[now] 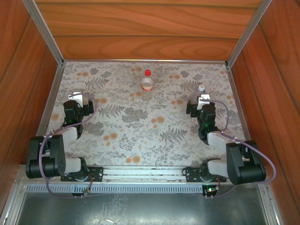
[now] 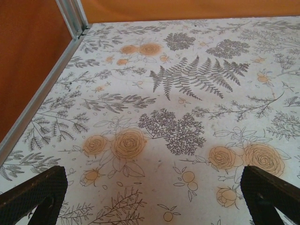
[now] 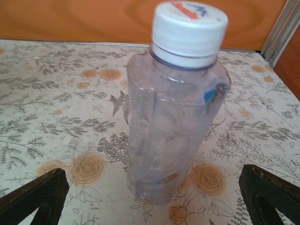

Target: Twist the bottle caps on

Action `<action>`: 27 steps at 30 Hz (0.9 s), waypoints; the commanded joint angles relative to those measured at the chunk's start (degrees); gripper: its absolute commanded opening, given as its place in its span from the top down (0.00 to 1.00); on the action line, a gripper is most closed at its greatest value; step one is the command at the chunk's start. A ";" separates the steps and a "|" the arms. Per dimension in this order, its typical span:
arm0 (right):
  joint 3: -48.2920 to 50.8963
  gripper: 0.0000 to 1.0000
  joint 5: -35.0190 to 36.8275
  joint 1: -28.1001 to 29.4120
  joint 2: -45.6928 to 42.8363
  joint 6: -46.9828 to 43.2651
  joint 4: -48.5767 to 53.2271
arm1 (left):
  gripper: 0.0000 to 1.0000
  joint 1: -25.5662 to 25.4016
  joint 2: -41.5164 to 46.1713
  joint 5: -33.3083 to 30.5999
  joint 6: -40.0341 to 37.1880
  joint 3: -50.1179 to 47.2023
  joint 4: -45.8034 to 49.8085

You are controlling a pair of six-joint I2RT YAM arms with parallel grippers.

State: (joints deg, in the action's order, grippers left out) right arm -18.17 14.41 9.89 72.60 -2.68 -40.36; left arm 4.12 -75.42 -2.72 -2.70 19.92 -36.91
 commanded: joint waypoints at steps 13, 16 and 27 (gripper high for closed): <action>-0.98 0.00 -6.39 -4.22 10.43 -0.22 -11.12 | 0.00 0.42 -6.01 6.69 5.05 -1.60 -12.88; -1.13 0.00 -6.81 -4.18 12.17 -0.44 -12.47 | 0.00 0.42 -10.51 6.32 4.99 -1.82 -17.31; -2.22 0.00 -7.30 -4.23 13.84 -0.75 -11.85 | 0.00 0.37 -15.48 4.31 5.48 1.58 -17.52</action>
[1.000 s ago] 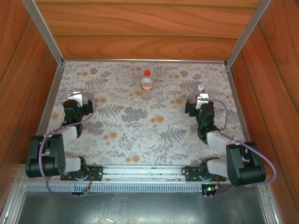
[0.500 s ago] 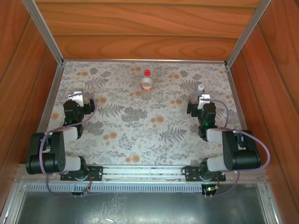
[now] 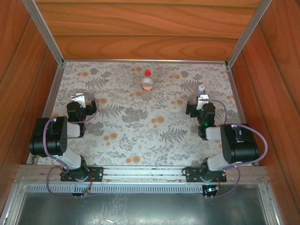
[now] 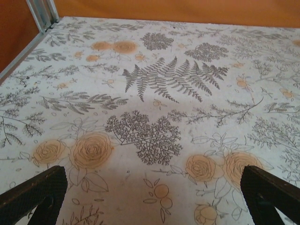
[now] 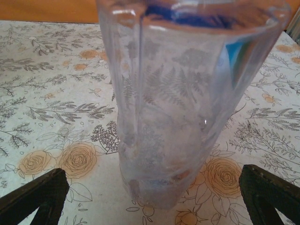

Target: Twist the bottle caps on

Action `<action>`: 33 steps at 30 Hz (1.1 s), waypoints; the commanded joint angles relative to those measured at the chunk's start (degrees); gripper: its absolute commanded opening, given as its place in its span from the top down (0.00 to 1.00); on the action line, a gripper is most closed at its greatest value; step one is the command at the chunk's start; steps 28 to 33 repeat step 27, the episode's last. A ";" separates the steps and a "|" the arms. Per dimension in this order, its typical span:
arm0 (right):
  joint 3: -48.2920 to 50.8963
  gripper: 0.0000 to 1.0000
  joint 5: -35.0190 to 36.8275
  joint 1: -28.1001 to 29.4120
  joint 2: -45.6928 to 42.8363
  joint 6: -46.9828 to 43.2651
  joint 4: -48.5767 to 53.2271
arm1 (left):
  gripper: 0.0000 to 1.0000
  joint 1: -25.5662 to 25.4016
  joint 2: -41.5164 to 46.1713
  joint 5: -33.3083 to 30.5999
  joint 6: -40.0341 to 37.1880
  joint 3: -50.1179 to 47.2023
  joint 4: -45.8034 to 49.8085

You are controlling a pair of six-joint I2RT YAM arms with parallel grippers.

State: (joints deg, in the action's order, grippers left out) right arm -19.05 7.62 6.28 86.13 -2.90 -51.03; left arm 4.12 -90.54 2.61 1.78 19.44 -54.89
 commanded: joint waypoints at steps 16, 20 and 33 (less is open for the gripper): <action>-1.69 0.00 -0.23 -0.66 0.39 -0.36 -0.50 | 0.00 -0.88 -0.18 -1.93 -0.36 2.93 2.59; -1.77 0.00 -0.23 -0.68 0.38 -0.36 -0.47 | 0.00 -1.12 -0.28 -2.41 -0.54 3.18 2.86; -1.25 0.00 -0.16 -0.70 0.23 -0.36 -1.44 | 0.00 -1.34 0.00 -2.86 -0.55 3.10 3.21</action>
